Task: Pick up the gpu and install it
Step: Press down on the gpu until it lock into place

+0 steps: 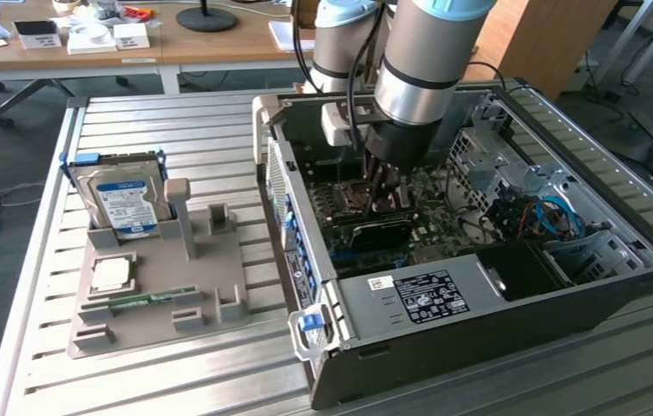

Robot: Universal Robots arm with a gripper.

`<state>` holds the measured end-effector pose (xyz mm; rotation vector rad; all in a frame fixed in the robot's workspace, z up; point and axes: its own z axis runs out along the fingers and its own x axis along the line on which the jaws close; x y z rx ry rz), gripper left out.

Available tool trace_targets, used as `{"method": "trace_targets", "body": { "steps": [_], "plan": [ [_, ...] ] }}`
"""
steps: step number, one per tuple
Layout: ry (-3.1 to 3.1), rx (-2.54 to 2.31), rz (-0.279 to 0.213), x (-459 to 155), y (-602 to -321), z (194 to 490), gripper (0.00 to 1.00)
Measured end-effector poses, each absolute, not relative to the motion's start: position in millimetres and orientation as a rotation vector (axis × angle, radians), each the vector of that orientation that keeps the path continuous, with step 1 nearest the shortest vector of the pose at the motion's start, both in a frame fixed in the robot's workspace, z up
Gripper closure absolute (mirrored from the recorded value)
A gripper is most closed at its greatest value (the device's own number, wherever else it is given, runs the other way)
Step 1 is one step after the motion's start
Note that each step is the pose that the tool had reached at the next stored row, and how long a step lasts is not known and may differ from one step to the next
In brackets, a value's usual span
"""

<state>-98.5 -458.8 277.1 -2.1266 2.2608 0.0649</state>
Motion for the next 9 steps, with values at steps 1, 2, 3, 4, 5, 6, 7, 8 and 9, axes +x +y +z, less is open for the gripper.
{"method": "trace_targets", "body": {
  "steps": [1,2,3,4,5,6,7,8,9],
  "plan": [
    [2.261,-2.127,0.065,-98.6,-458.9,277.0,0.89],
    [2.261,-2.127,0.065,-98.5,-458.8,277.0,0.89],
    [2.261,-2.127,0.065,-98.5,-458.8,276.9,0.89],
    [2.261,-2.127,0.065,-98.5,-458.8,276.9,0.89],
    [2.261,-2.127,0.065,-98.5,-458.9,276.7,0.89],
    [2.261,-2.127,0.065,-98.5,-458.8,276.3,0.89],
    [2.261,-2.127,0.065,-98.5,-458.8,276.3,0.89],
    [2.261,-2.127,0.065,-98.5,-458.8,276.3,0.89],
    [2.261,-2.127,0.065,-98.5,-458.8,276.3,0.89]
  ]
}}
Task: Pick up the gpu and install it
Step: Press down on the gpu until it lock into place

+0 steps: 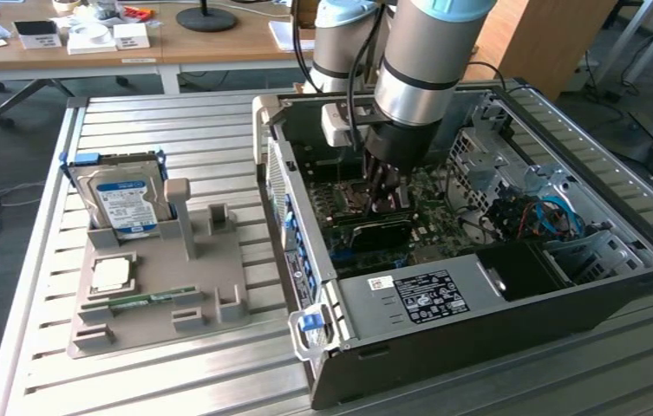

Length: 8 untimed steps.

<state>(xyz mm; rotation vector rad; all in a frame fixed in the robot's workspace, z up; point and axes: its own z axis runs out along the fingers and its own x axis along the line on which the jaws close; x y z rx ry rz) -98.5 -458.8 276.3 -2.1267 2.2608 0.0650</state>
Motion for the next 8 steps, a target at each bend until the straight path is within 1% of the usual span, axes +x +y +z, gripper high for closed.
{"method": "trace_targets", "body": {
  "steps": [8],
  "plan": [
    [2.261,-2.127,0.065,-97.6,-458.8,274.8,0.89]
  ]
}}
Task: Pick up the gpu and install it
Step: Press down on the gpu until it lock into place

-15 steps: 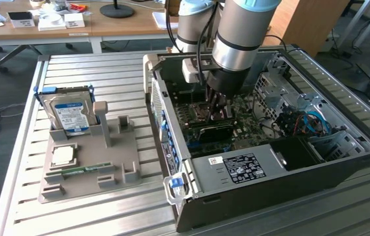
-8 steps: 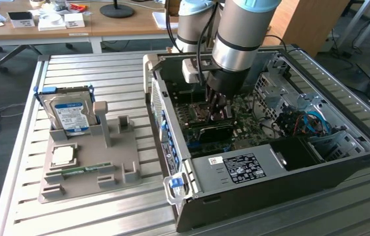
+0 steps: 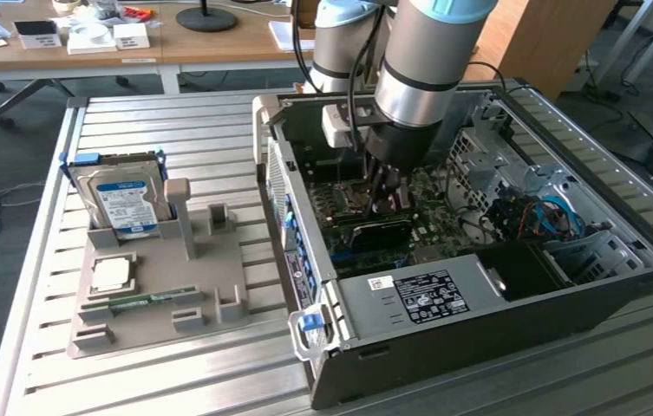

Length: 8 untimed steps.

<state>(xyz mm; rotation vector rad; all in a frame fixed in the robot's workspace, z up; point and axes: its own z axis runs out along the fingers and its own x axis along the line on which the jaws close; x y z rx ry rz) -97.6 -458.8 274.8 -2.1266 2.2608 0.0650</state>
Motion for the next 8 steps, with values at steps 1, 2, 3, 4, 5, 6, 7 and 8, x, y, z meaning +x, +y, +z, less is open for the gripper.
{"method": "trace_targets", "body": {
  "steps": [1,2,3,4,5,6,7,8],
  "plan": [
    [2.261,-2.127,0.065,-97.7,-458.9,274.8,0.89],
    [2.261,-2.127,0.065,-97.7,-458.9,274.7,0.89],
    [2.261,-2.127,0.065,-97.7,-458.9,274.5,0.89],
    [2.261,-2.127,0.065,-97.6,-459.0,274.4,0.89],
    [2.261,-2.127,0.065,-97.6,-459.0,274.3,0.89],
    [2.261,-2.127,0.065,-97.7,-459.0,274.1,0.89],
    [2.261,-2.126,0.065,-97.6,-459.0,273.3,0.89],
    [2.261,-2.127,0.065,-97.6,-459.0,272.3,0.89]
  ]
}}
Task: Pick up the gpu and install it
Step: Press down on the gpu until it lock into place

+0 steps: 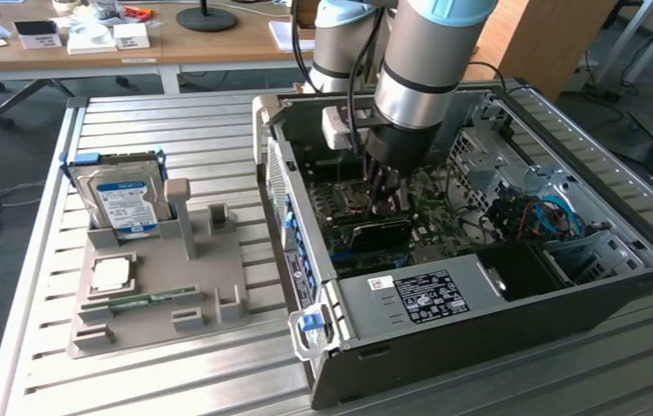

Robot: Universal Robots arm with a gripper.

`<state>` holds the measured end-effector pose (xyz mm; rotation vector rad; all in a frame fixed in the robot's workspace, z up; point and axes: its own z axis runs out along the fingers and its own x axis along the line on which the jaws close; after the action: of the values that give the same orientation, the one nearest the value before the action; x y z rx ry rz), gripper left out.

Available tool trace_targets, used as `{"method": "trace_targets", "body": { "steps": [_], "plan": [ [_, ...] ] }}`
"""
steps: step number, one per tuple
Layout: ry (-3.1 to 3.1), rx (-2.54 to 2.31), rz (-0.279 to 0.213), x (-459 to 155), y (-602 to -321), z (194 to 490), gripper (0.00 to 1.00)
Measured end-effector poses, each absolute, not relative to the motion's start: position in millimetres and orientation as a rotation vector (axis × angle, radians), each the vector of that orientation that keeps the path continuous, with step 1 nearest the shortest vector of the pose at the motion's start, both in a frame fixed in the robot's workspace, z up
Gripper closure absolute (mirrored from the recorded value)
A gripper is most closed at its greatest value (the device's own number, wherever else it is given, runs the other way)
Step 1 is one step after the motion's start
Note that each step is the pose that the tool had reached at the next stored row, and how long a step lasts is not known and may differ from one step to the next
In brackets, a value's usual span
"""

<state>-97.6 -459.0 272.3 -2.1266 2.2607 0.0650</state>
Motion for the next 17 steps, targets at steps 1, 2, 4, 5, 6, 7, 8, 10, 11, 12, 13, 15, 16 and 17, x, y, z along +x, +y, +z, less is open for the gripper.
{"method": "trace_targets", "body": {
  "steps": [1,2,4,5,6,7,8,10,11,12,13,15,16,17],
  "plan": [
    [2.261,-2.127,0.065,-97.6,-459.0,271.3,0.89],
    [2.261,-2.127,0.065,-97.6,-459.0,270.6,0.89],
    [2.261,-2.127,0.065,-97.6,-459.1,270.5,0.89],
    [2.261,-2.127,0.065,-97.6,-459.1,270.2,0.89],
    [2.261,-2.127,0.065,-97.6,-459.0,269.8,0.89],
    [2.261,-2.127,0.065,-97.5,-459.0,269.7,0.89],
    [2.261,-2.127,0.065,-97.4,-459.1,269.6,0.89],
    [2.261,-2.127,0.065,-97.2,-459.1,269.5,0.89],
    [2.261,-2.127,0.065,-97.0,-459.1,269.5,0.89],
    [2.261,-2.127,0.065,-96.8,-459.1,269.4,0.89],
    [2.261,-2.127,0.065,-96.7,-459.1,269.4,0.89],
    [2.261,-2.127,0.065,-96.7,-459.1,269.4,0.89],
    [2.261,-2.127,0.065,-96.7,-459.2,269.4,0.89],
    [2.261,-2.127,0.065,-96.7,-459.3,269.1,0.89]
  ]
}}
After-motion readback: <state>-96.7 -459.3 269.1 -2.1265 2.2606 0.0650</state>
